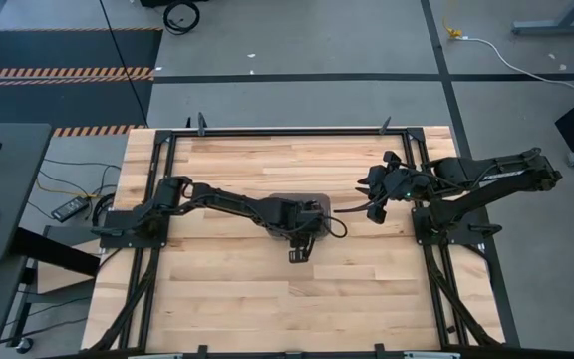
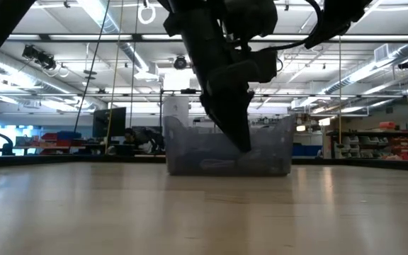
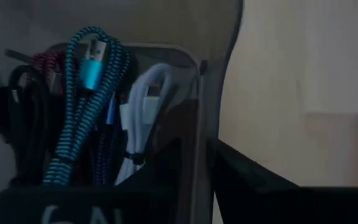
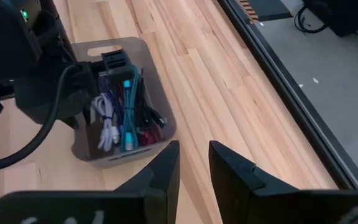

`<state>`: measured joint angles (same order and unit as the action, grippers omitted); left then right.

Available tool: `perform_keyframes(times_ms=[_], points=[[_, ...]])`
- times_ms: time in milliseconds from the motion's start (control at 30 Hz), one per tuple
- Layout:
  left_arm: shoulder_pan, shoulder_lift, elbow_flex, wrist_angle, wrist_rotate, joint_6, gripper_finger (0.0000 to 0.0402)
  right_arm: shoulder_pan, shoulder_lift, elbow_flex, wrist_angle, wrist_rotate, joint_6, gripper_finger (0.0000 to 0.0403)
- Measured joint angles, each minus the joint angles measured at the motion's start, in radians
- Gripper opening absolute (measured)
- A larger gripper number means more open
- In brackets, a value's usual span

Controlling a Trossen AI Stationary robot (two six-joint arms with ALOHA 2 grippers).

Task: Pick and place USB-C Cables
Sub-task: Move the black bin to the center of the table, then return to Home Position

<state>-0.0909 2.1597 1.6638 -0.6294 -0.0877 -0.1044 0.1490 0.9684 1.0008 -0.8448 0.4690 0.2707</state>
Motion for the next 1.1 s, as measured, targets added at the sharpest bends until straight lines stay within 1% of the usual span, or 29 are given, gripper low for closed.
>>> perform_keyframes(times_ms=[67,333,600,867,967,1100], points=[[0.004,0.0,0.0,0.005,-0.021,-0.009,0.0089,0.0,0.0,0.0,0.0,0.0,0.001,0.0091],[0.008,0.0,-0.001,-0.005,-0.024,-0.015,0.0089,0.0,0.0,0.0,-0.012,-0.026,0.018,0.0091],[0.002,0.0,0.006,-0.047,-0.024,-0.015,0.0089,0.0,0.0,0.0,-0.017,-0.026,0.018,0.0091],[-0.008,0.001,0.13,-0.153,-0.024,-0.007,0.0089,0.0,0.0,0.0,-0.018,-0.03,0.014,0.0091],[-0.019,0.0,0.189,-0.178,-0.039,0.014,0.0089,0.0,0.0,0.0,-0.018,-0.063,-0.002,0.0091],[-0.034,0.001,0.296,-0.253,-0.058,0.069,0.0089,0.0,0.0,0.0,-0.018,-0.106,-0.004,0.0091]])
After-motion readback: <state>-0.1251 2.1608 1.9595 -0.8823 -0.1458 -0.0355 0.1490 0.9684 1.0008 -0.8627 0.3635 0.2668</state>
